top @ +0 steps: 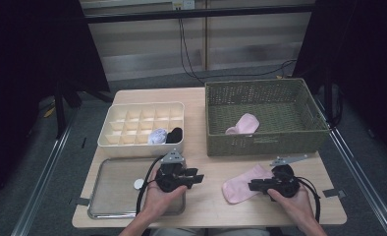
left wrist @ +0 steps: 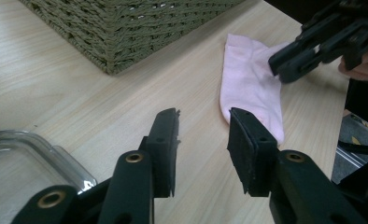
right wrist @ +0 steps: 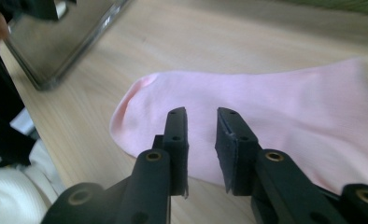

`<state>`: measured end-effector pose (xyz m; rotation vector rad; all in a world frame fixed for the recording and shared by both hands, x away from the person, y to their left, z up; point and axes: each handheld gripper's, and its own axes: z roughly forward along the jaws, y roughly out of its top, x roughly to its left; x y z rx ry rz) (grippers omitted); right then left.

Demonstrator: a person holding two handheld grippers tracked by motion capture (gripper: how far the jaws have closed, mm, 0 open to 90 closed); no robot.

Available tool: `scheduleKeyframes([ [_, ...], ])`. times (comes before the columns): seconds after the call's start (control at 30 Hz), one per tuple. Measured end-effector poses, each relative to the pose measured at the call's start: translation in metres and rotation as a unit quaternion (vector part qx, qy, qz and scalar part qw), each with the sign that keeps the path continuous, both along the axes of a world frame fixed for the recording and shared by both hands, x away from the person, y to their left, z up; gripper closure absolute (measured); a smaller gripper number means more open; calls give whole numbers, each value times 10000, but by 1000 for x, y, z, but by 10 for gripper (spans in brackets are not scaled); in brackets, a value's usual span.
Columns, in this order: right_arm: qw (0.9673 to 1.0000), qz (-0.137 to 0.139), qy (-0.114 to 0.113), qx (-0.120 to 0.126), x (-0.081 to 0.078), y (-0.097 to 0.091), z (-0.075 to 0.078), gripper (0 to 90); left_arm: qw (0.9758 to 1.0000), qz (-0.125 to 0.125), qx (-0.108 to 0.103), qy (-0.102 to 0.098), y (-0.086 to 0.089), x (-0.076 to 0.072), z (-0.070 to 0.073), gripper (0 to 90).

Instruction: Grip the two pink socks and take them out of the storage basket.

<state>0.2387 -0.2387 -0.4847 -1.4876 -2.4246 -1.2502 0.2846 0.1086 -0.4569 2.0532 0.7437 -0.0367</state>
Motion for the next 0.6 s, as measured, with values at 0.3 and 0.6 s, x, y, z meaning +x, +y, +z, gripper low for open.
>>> scheduleKeyframes([
  [0.3, 9993, 220, 242, -194, 2, 26, -11, 812, 9996, -128, 237, 131, -11, -12, -16, 707],
  [0.6, 9996, 147, 171, -170, 3, 55, -12, 805, 9992, -33, 300, 280, -16, -12, -20, 566],
])
